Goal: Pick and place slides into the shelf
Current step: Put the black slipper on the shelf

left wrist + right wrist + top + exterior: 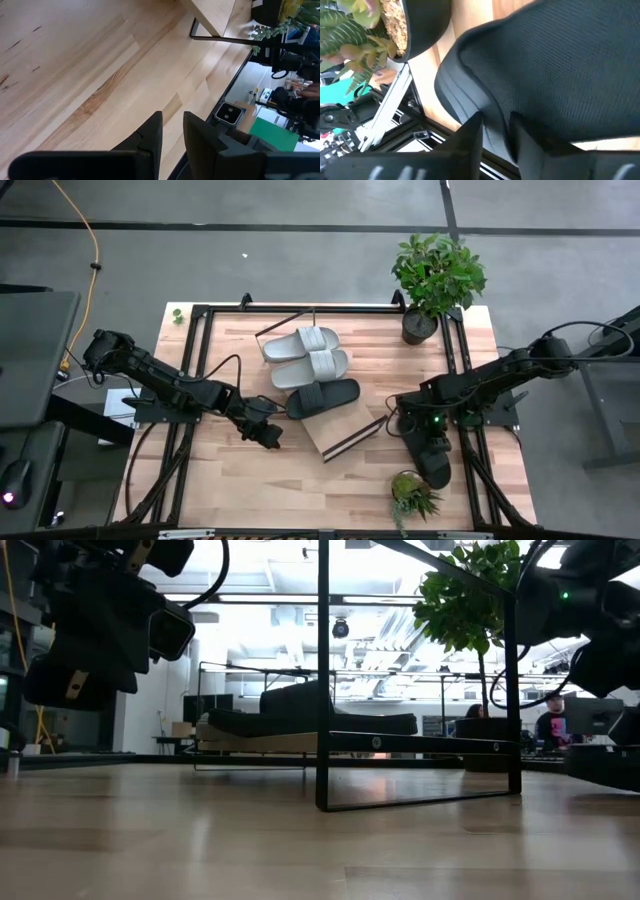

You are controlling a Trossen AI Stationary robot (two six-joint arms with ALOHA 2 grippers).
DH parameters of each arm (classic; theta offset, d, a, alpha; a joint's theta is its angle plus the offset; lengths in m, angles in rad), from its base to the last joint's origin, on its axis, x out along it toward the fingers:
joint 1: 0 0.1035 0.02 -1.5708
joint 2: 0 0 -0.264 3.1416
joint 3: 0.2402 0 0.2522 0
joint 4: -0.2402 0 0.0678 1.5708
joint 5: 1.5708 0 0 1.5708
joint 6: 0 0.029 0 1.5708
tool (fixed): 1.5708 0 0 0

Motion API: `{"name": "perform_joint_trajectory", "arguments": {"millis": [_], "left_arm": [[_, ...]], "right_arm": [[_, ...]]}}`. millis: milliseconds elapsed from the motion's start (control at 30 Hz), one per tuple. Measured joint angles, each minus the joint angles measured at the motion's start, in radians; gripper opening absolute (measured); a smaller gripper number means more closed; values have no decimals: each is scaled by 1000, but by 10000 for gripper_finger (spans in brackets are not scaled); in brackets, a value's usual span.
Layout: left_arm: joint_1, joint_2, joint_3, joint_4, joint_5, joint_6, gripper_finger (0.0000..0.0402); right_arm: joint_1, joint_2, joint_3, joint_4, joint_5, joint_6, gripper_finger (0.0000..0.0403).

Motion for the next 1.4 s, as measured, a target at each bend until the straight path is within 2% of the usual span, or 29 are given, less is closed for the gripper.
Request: {"name": "perform_joint_trajectory", "arguments": {"millis": [233, 567, 1033, 1233, 1400], "left_arm": [[0, 0, 0, 0, 0, 0, 67], [0, 0, 0, 0, 0, 1, 67], [0, 0, 0, 0, 0, 9, 67], [0, 0, 0, 0, 0, 8, 67], [0, 0, 0, 0, 0, 9, 67]], "right_arm": [[0, 0, 0, 14, -32, 3, 7], [-1, -76, 0, 15, -12, 81, 3], [-23, -343, 0, 27, 102, 318, 1], [-23, -448, 0, 32, 111, 404, 0], [-23, -520, 1, 33, 211, 451, 0]]}}
